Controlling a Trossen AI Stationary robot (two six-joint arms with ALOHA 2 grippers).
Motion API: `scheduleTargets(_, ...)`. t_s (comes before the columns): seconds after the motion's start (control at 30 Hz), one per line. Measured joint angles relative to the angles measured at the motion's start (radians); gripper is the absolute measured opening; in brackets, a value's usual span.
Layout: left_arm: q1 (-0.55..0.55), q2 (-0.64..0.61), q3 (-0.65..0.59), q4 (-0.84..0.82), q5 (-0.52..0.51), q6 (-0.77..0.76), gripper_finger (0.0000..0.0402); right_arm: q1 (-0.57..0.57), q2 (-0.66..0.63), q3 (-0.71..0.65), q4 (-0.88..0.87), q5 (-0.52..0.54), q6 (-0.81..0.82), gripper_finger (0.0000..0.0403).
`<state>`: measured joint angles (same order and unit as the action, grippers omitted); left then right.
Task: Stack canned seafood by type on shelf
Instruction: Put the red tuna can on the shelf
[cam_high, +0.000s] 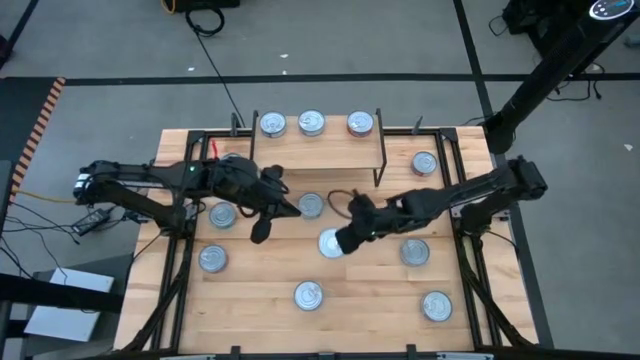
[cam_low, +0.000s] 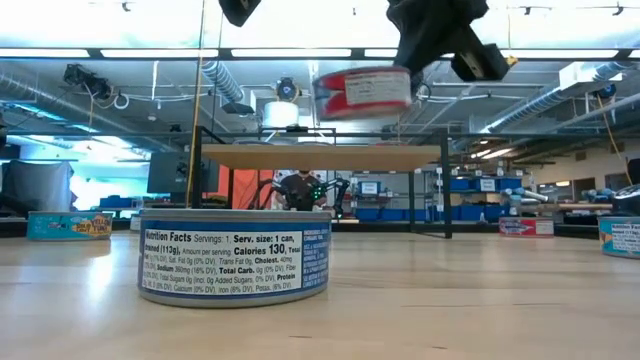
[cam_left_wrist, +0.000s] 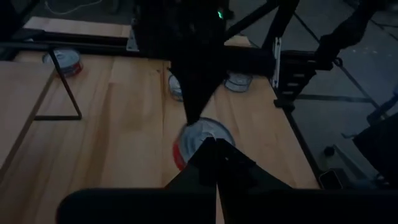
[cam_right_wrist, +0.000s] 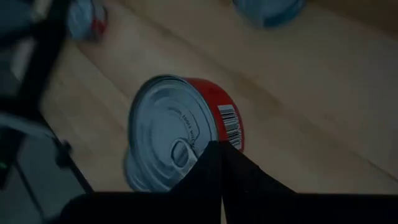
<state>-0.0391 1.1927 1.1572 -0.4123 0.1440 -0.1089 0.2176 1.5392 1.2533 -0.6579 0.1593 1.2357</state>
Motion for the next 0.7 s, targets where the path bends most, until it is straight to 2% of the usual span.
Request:
scheduleTargets(0.23,0.003,-0.015,0.0,0.005,-0.017,0.01,0.0002,-0.113,-0.096,0.001,0.001,0.057,-0.004,0.0002)
scheduleTargets(0.43,0.03,-0.015,0.0,0.004,-0.016,0.018,0.0002,-0.283,-0.137,0.001,0.002,0.078,-0.06,0.0002)
scheduleTargets(0.53,0.04,-0.016,0.0,0.002,-0.011,0.018,0.0002,-0.392,-0.137,0.002,0.002,0.07,-0.102,0.0002)
scheduleTargets(0.7,0.042,-0.018,0.0,0.0,-0.01,0.018,0.0002,-0.564,-0.137,0.002,0.01,0.0,-0.186,0.0002)
